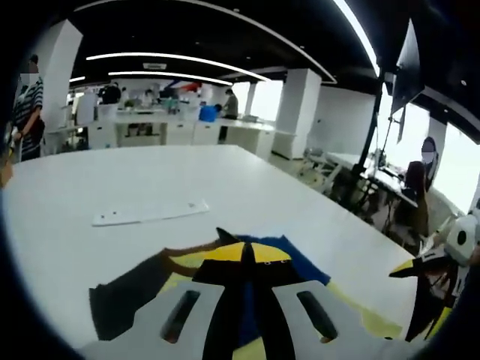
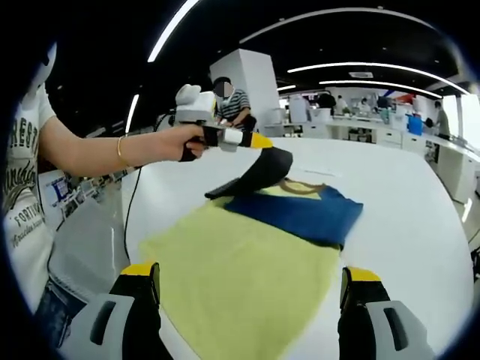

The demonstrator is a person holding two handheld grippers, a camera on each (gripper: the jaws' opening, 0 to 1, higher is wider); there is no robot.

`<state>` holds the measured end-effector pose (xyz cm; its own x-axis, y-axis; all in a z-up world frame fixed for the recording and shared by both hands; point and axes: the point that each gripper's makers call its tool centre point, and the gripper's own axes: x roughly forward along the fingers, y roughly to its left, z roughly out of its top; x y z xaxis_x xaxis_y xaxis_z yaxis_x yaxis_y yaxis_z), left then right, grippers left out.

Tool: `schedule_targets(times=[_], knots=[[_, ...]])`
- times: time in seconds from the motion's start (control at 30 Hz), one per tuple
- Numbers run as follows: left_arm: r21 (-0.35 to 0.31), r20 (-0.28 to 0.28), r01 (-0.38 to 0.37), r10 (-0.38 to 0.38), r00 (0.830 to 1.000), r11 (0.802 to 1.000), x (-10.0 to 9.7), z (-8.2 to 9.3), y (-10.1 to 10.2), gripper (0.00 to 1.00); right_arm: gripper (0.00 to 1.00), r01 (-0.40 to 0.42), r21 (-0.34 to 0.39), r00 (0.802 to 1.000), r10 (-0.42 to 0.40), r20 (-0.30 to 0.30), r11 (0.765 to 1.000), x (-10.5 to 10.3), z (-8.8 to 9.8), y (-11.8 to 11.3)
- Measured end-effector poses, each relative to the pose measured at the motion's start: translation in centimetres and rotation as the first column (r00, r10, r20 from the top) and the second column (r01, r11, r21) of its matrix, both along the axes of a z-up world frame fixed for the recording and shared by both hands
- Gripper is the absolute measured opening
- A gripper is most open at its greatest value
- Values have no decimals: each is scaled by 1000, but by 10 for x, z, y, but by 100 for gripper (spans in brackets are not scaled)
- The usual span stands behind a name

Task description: Fold the garment on the visible template until the final outline fits inside the template.

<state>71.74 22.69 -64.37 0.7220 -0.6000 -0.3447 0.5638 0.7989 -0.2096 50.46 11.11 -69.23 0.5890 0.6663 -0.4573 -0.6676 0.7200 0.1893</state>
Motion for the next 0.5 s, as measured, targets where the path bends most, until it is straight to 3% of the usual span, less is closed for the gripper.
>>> schedule_targets(times=[0.5], knots=[[-54, 20, 82, -81, 996, 995, -1, 10, -44, 0, 99, 16, 10, 1000, -16, -17, 1000, -2, -5, -4]])
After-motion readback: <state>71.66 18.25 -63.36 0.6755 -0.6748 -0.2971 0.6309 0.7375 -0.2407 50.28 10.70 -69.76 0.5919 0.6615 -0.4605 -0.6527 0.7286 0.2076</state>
